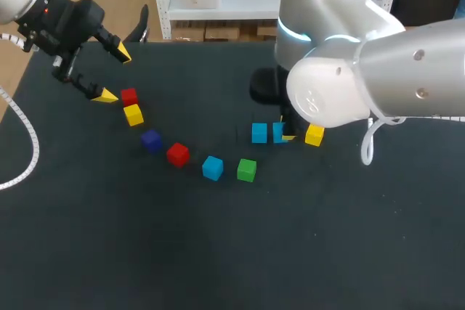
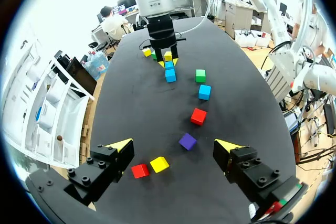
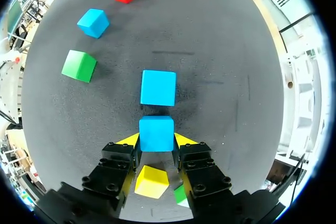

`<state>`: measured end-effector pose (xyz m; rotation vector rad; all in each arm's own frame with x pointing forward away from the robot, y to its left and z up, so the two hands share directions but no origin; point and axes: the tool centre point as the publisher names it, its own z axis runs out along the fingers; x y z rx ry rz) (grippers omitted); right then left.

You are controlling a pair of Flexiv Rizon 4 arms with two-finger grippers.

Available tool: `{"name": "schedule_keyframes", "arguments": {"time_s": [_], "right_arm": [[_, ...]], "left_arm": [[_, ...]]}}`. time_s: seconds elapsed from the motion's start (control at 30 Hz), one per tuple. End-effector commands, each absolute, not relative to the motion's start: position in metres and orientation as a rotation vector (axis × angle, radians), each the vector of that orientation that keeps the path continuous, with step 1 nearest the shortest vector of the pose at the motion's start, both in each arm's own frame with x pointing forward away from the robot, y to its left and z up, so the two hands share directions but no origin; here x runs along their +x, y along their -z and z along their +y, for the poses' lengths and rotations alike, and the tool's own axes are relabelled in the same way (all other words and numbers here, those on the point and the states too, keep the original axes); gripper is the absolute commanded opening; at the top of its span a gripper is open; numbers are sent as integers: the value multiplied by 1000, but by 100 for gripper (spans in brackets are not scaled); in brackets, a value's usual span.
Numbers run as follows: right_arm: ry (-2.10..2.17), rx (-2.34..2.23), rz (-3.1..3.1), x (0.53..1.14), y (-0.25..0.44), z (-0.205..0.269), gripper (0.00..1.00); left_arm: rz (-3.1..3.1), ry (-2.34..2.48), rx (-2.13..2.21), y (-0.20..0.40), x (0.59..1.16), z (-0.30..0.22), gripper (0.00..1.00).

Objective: Place the blue cubes, place green cubes on the blue cubes, place the yellow cubes on the green cubes, then place the red cubes on the yellow cubes, and place purple cube on the red cubes.

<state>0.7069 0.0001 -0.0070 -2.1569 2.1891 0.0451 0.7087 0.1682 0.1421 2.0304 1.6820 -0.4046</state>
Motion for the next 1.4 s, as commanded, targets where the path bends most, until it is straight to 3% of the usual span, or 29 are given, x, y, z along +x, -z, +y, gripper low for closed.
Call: {"name": "schedule_keyframes", "arguments": {"time_s": [0.03,0.47,0.53,0.63,1.4], "right_arm": [[-50,-2159,2189,708,7,0,32],[-49,-2151,2198,708,7,-1,51],[-49,-2149,2199,708,7,-2,62],[-48,-2145,2202,708,5,-4,98],[-558,-1749,2026,700,-77,-93,100]], "left_arm": [[1677,404,2031,-142,708,169,100],[1677,404,2031,-142,708,169,100],[1677,404,2031,-142,708,169,100],[1677,404,2031,-142,708,169,100],[1677,404,2031,-142,708,169,100]]}}
